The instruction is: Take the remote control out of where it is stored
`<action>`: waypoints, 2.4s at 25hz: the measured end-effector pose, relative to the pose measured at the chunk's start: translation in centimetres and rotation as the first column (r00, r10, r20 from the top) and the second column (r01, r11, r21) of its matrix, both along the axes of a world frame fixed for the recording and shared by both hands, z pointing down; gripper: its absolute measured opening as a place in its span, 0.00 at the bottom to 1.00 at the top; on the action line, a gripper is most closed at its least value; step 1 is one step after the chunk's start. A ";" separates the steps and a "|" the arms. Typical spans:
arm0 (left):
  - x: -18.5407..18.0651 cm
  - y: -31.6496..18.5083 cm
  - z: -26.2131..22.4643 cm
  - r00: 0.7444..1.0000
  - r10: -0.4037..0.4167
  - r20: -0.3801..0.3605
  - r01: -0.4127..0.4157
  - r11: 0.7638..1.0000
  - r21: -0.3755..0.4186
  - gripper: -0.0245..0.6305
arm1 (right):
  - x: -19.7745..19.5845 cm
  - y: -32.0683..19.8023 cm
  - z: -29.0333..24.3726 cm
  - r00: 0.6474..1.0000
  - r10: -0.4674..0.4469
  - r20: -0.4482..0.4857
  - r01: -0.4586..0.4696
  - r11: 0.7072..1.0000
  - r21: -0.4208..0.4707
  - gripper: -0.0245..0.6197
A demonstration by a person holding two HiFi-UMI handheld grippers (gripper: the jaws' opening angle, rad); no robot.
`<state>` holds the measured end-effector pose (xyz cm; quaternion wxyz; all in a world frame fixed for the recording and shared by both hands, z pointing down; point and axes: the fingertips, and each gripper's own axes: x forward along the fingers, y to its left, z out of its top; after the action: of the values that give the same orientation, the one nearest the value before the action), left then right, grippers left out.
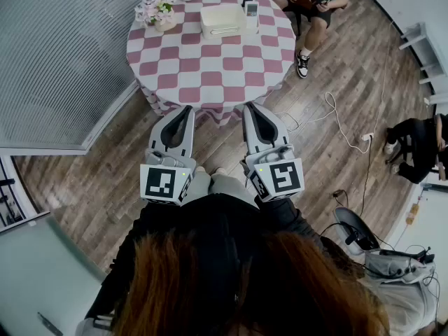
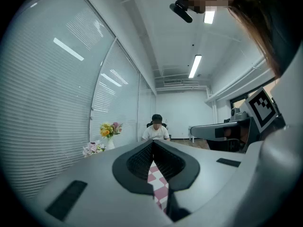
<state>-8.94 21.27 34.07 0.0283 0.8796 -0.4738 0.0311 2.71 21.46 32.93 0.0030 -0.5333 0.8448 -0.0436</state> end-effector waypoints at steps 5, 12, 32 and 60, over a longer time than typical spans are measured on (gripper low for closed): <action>0.5 -0.7 -0.1 1.000 0.009 0.006 -0.009 1.000 0.005 0.05 | 0.4 -0.7 0.2 1.000 0.015 -0.006 -0.015 1.000 -0.019 0.06; 1.2 -0.4 -0.3 1.000 0.002 0.011 -0.002 1.000 0.006 0.05 | 0.8 -0.4 0.2 0.999 -0.022 0.025 0.022 1.000 -0.008 0.06; 3.6 -2.2 0.2 0.999 -0.040 0.004 0.040 0.999 0.018 0.05 | 3.9 -2.6 0.9 0.998 -0.052 0.040 0.052 0.999 -0.003 0.06; 3.6 -21.3 1.0 0.999 0.039 -0.028 -0.039 0.999 -0.007 0.05 | 3.4 -20.6 1.5 1.000 0.017 0.025 -0.016 0.999 -0.027 0.06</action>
<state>-5.38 -0.03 35.08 0.0374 0.8889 -0.4560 0.0213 6.09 0.86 34.39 0.0067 -0.5398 0.8395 -0.0617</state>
